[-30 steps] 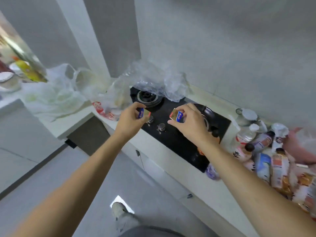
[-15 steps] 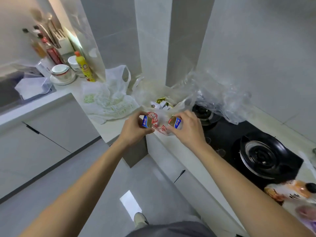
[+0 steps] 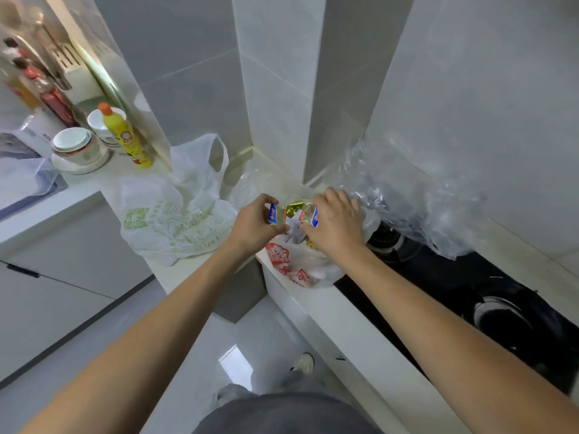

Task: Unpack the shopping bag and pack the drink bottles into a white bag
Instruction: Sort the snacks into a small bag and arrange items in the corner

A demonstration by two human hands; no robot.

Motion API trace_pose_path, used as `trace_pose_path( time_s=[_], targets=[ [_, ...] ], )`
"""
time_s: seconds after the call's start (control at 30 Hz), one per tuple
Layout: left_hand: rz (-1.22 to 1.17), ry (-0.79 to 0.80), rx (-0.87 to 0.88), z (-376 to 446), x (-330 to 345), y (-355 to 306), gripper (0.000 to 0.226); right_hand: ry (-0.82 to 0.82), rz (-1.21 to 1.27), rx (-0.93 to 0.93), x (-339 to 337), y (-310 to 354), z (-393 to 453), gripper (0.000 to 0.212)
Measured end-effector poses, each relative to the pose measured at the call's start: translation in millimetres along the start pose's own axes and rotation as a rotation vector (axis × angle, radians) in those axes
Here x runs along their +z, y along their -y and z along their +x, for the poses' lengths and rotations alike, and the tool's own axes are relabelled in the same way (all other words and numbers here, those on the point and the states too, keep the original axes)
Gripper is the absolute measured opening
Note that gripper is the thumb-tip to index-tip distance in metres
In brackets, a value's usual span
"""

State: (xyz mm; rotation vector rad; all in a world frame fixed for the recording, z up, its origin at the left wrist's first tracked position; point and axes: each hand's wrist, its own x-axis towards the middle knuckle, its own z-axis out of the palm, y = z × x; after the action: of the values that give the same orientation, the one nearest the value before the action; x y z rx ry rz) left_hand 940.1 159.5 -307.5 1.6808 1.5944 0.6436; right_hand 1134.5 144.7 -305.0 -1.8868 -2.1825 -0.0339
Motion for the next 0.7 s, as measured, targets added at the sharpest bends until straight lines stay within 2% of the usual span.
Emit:
trace_pose_path(
  time_s=[0.1, 0.23, 0.3, 0.43, 0.7],
  targets=[
    [0.047, 0.048, 0.027, 31.7, 8.9, 0.7, 0.058, 0.069, -0.037, 0.044, 3.0, -8.1, 14.3, 0.057],
    [0.173, 0.165, 0.079, 62.0, 19.7, 9.1, 0.080, 0.155, -0.068, 0.100, 6.1, -11.2, 24.3, 0.052],
    [0.255, 0.178, 0.130, 70.3, 21.0, 11.6, 0.075, 0.146, -0.070, 0.126, 6.5, -10.1, 24.0, 0.053],
    [0.310, 0.165, 0.303, 68.3, 12.9, 5.9, 0.054, 0.019, -0.079, 0.221, -4.8, -3.3, 10.7, 0.040],
    [0.370, 0.209, 0.760, 36.4, -6.3, -41.4, 0.042, -0.185, -0.060, 0.459, -45.8, 21.4, -56.9, 0.034]
  ],
)
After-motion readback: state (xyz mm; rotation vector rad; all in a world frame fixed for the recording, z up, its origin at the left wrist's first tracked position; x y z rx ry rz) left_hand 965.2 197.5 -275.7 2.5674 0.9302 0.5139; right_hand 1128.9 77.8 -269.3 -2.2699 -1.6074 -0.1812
